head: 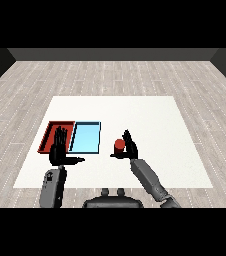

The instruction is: Pick the red can and put it in the red box

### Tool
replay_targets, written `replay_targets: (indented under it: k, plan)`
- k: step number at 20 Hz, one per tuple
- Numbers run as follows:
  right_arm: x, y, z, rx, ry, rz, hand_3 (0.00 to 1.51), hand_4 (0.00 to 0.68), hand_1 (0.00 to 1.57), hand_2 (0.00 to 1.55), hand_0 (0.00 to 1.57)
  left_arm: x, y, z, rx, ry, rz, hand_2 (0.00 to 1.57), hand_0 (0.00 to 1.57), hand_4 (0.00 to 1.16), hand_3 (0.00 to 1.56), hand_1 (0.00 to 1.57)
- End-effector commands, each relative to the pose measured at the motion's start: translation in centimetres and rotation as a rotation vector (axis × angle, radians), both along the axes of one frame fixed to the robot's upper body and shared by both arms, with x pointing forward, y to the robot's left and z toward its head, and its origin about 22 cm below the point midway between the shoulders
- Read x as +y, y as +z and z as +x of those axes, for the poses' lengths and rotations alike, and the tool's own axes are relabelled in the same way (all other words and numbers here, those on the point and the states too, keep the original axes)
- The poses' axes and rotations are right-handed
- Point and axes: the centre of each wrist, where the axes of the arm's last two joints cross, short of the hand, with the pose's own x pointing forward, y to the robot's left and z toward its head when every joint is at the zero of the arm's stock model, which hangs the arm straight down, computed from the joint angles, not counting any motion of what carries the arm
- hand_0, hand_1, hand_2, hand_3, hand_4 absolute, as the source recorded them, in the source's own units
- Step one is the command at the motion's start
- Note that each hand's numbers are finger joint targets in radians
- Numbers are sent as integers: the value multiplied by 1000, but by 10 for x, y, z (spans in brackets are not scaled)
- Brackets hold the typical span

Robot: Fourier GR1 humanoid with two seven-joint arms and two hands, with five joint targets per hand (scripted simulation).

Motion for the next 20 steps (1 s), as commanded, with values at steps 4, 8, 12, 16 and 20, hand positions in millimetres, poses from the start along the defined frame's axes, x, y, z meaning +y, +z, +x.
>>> replay_targets:
  k: [4,8,12,16,20]
  plan:
    - [5,-21,-11,1,9,11,0,0,0,0,0,-14,-1,-3,13,-9,3,0,0,0,0,0]
    - [14,1,26,7,12,-17,0,0,0,0,0,-17,8,-6,-26,-10,20,0,0,0,0,0]
    - [18,-7,12,38,18,-22,0,0,0,0,0,0,9,-6,2,-22,-17,0,0,0,0,0]
    - [29,-5,14,56,2,-54,0,0,0,0,0,-4,0,-7,-3,-3,-12,0,0,0,0,0]
    - [22,-5,29,69,-11,-50,0,0,0,0,0,7,-3,-13,2,-19,-4,0,0,0,0,0]
